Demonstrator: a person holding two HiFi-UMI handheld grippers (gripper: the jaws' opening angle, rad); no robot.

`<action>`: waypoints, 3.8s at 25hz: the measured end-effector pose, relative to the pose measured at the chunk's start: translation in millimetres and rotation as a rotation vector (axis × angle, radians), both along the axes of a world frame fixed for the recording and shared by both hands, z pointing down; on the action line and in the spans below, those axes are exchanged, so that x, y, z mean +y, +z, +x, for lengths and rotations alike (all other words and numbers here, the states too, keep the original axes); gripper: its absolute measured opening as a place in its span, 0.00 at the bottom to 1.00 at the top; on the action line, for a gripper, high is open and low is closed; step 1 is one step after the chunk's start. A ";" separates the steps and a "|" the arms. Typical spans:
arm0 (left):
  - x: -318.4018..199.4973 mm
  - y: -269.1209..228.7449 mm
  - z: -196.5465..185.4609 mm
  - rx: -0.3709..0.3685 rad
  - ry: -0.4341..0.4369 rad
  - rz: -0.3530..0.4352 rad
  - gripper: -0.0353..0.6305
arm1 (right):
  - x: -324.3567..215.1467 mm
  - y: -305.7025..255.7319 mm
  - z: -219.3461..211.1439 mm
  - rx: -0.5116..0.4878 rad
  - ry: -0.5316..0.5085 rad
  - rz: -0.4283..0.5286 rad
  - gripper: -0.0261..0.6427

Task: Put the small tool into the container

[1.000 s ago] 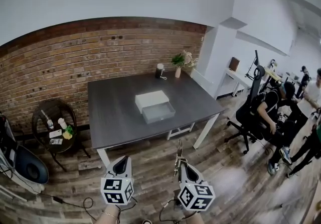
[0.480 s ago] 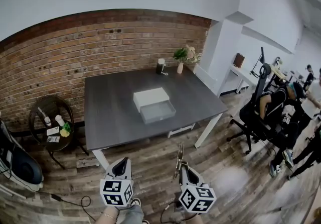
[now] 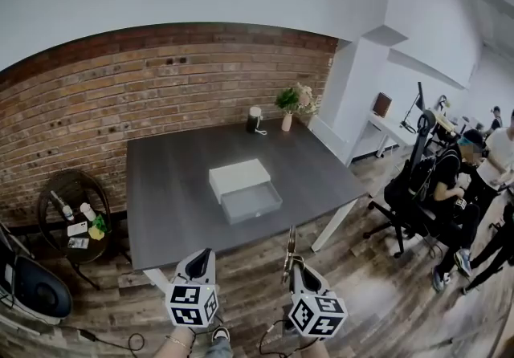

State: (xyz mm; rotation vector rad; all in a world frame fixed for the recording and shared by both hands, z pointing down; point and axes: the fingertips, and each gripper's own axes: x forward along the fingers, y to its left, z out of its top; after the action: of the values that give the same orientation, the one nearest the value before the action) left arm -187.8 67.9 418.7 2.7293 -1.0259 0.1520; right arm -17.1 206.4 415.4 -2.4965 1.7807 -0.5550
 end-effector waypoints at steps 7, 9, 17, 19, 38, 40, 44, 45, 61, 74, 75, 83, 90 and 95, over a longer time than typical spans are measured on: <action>-68.3 -15.2 29.4 0.005 0.019 0.031 0.06 | -66.6 -11.5 31.6 0.010 0.023 0.025 0.05; -87.4 -18.1 36.7 0.007 0.023 0.038 0.06 | -85.1 -13.5 39.4 0.012 0.026 0.030 0.05; -152.6 -14.6 65.8 0.011 0.041 0.036 0.06 | -148.6 -12.1 65.0 0.011 0.033 0.033 0.05; -164.1 -12.2 73.3 0.011 0.045 0.035 0.06 | -159.6 -10.3 72.5 0.011 0.035 0.030 0.05; -240.5 26.6 119.6 -0.029 -0.040 -0.013 0.06 | -237.6 27.3 143.2 -0.037 -0.034 -0.035 0.05; -254.4 27.9 120.6 -0.017 -0.099 -0.023 0.06 | -252.8 26.8 155.8 -0.028 -0.075 -0.038 0.05; -270.9 29.4 132.1 0.001 -0.208 -0.055 0.06 | -280.7 19.4 189.3 -0.004 -0.155 -0.042 0.05; -272.3 28.4 138.0 0.000 -0.226 -0.057 0.06 | -287.5 16.8 199.0 -0.004 -0.172 -0.040 0.05; -280.7 17.1 203.5 -0.037 -0.515 -0.057 0.06 | -376.0 16.5 289.9 -0.044 -0.473 -0.029 0.05; -281.4 23.8 176.0 -0.049 -0.615 -0.070 0.06 | -411.6 32.5 280.0 -0.059 -0.558 -0.061 0.05; -279.9 26.1 174.3 -0.038 -0.615 -0.081 0.06 | -412.0 33.7 279.0 -0.049 -0.562 -0.068 0.05; -272.7 40.3 152.4 -0.027 -0.638 -0.118 0.06 | -411.2 44.7 261.7 -0.027 -0.589 -0.108 0.05; -274.5 51.4 133.6 -0.030 -0.671 -0.133 0.06 | -415.5 52.0 245.8 0.037 -0.649 -0.146 0.05; -272.6 63.8 121.8 -0.026 -0.709 -0.161 0.06 | -421.0 57.5 232.1 0.086 -0.717 -0.186 0.05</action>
State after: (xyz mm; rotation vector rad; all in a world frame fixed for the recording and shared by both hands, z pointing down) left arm -66.0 -204.7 482.4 2.0734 -1.8151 0.1388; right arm 215.0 -214.6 472.8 -1.9266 2.7701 -0.6558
